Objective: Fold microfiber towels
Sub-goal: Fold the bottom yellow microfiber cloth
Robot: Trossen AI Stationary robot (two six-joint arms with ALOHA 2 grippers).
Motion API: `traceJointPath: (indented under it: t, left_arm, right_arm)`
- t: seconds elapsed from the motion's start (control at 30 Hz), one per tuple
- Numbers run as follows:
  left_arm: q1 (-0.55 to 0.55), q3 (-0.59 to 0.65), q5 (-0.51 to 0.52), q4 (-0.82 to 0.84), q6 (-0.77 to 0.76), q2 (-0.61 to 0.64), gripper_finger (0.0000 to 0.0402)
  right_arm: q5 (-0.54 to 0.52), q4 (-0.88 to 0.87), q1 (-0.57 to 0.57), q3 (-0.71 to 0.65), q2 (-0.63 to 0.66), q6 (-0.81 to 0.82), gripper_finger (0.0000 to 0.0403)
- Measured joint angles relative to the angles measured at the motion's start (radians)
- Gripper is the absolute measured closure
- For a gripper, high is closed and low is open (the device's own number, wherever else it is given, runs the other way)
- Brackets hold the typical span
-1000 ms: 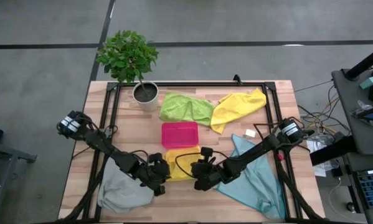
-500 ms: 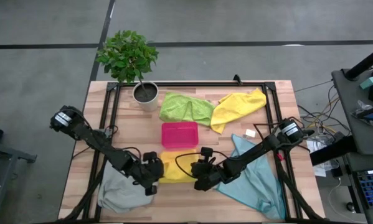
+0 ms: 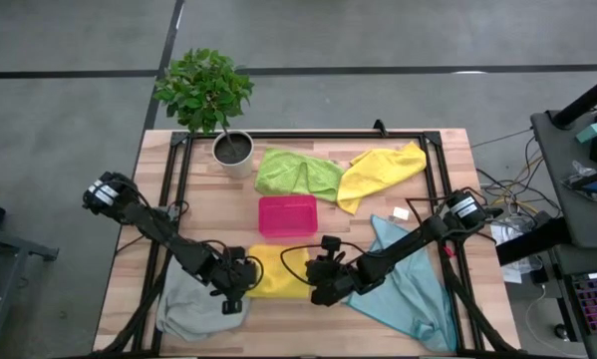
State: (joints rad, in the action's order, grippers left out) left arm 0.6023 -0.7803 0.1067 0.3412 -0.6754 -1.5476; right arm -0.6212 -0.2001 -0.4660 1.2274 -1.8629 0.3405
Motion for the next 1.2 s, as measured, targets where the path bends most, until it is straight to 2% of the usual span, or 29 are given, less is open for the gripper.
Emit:
traceJointPath:
  t: [0.1,0.2,0.27,0.47,0.63,0.87,1.2]
  left_arm:
    - [0.000,0.000,-0.010,0.000,-0.012,-0.004,0.0382]
    - [0.000,0.000,-0.040,0.005,-0.063,-0.004,0.0353]
    - [0.000,0.000,-0.068,0.008,-0.087,-0.004,0.0328]
    - [0.000,-0.002,-0.087,0.009,-0.104,-0.004,0.0255]
    - [0.000,-0.002,-0.080,0.007,-0.100,-0.010,0.0227]
    - [0.001,-0.003,-0.071,-0.015,-0.126,-0.035,0.0227]
    - [0.000,-0.019,-0.073,-0.044,-0.130,-0.027,0.0227]
  right_arm:
    - [0.006,0.000,0.000,0.000,0.000,0.000,0.0394]
    - [0.102,0.046,0.005,-0.006,0.000,0.000,0.0394]
    - [0.183,0.145,0.012,-0.029,-0.007,-0.001,0.0394]
    - [0.282,0.420,0.015,-0.106,-0.043,-0.050,0.0394]
    - [0.414,0.577,0.015,-0.141,-0.091,-0.072,0.0394]
    - [0.446,0.541,0.034,-0.141,-0.134,-0.052,0.0394]
    - [0.575,0.181,0.055,-0.133,-0.023,-0.103,0.0394]
